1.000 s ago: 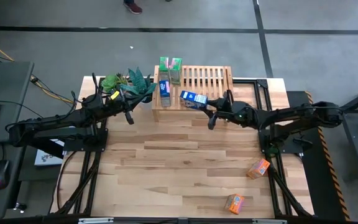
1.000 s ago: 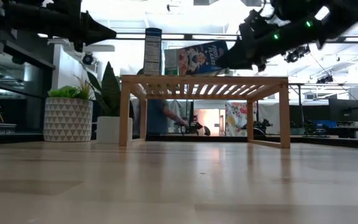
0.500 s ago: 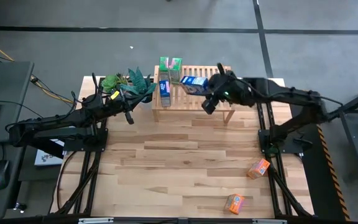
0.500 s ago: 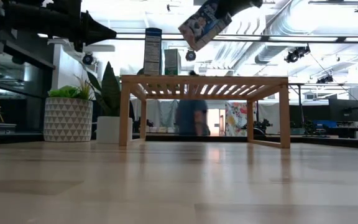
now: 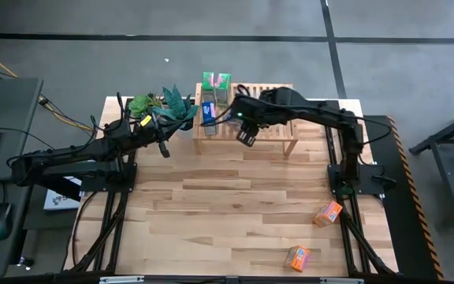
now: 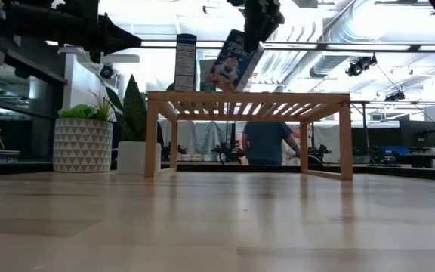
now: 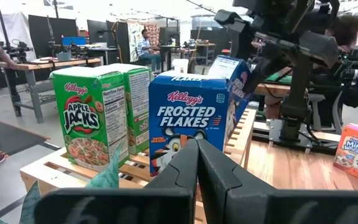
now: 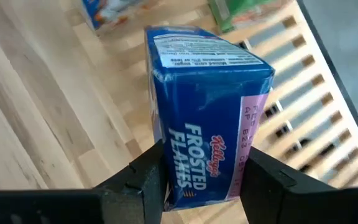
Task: Stack cereal on shelf
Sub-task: Put the blue cereal box on the shelf aligned with the other blue cereal box
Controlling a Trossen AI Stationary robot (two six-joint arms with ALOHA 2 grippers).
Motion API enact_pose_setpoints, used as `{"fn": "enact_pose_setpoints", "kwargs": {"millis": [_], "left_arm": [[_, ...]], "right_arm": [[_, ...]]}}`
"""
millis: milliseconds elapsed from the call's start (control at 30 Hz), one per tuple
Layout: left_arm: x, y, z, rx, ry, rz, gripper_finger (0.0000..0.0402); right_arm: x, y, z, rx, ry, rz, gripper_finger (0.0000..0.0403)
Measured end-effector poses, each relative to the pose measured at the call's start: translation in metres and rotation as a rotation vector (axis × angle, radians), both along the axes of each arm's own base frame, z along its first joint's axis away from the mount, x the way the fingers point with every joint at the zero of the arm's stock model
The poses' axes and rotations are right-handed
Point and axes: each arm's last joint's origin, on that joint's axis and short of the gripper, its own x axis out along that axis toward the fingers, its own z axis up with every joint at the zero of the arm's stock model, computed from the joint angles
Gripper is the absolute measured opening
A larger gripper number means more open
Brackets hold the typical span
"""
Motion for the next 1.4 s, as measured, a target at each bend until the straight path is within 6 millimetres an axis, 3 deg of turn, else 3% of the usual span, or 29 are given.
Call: {"fn": "enact_pose_setpoints", "kwargs": {"millis": [667,1133,1400], "left_arm": [[0.0,0.0,0.0,0.0,0.0,0.0,0.0],[0.0,0.0,0.0,0.0,0.0,0.0,0.0],[0.0,0.0,0.0,0.0,0.0,0.0,0.0]], "right_arm": [[0.009,-0.006,-0.001,0.034,-0.015,0.043,0.0157],[0.016,-0.015,0.003,-0.038,-0.083,0.081,0.0232],[0.02,-0.028,0.007,-0.085,-0.137,0.089,0.0244]]}}
